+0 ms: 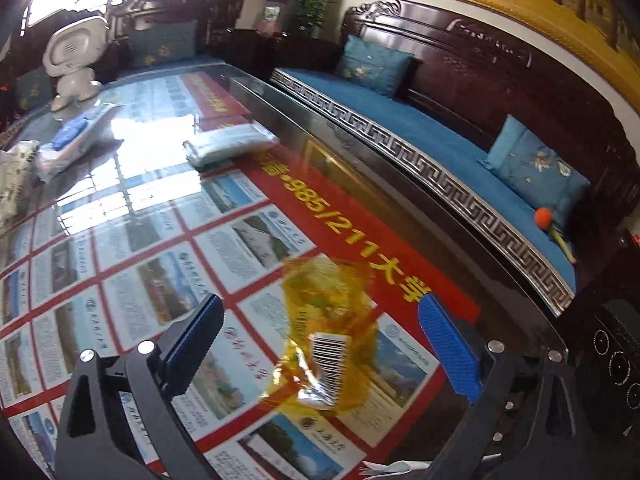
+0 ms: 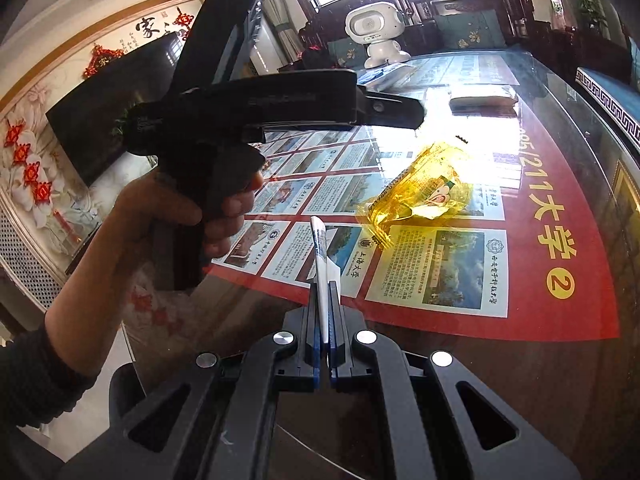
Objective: Collect trash
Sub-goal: 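Grasp the amber snack wrapper with the left tool while the right tool holds the white box, then carry the amber wrapper and white box over the bin and release both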
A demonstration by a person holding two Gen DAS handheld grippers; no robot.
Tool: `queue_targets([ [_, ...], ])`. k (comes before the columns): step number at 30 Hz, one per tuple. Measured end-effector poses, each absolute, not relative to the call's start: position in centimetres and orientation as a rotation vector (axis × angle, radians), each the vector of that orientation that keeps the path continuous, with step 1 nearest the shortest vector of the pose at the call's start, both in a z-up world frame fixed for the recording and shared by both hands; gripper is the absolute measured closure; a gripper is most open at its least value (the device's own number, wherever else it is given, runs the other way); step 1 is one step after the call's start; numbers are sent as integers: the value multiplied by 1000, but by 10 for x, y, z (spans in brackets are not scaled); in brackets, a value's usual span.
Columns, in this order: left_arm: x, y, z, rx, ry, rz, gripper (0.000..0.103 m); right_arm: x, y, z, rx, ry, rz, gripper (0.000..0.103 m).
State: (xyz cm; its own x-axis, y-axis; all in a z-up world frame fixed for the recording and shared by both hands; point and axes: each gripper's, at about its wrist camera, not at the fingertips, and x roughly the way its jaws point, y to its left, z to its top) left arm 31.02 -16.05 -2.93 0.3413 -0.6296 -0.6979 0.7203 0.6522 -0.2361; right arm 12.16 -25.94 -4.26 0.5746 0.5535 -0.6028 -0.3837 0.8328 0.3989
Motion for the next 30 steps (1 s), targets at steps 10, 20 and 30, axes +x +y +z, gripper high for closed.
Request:
queue_targets([
  [10, 315, -206, -79, 214, 980, -861, 13, 120, -265, -41, 236, 781, 551, 100],
  [20, 300, -193, -68, 183, 967, -919, 83, 117, -268, -42, 254, 776, 553, 100],
  [30, 232, -123, -20, 159, 816, -878, 83, 78, -262, -18, 228, 729, 546, 100],
])
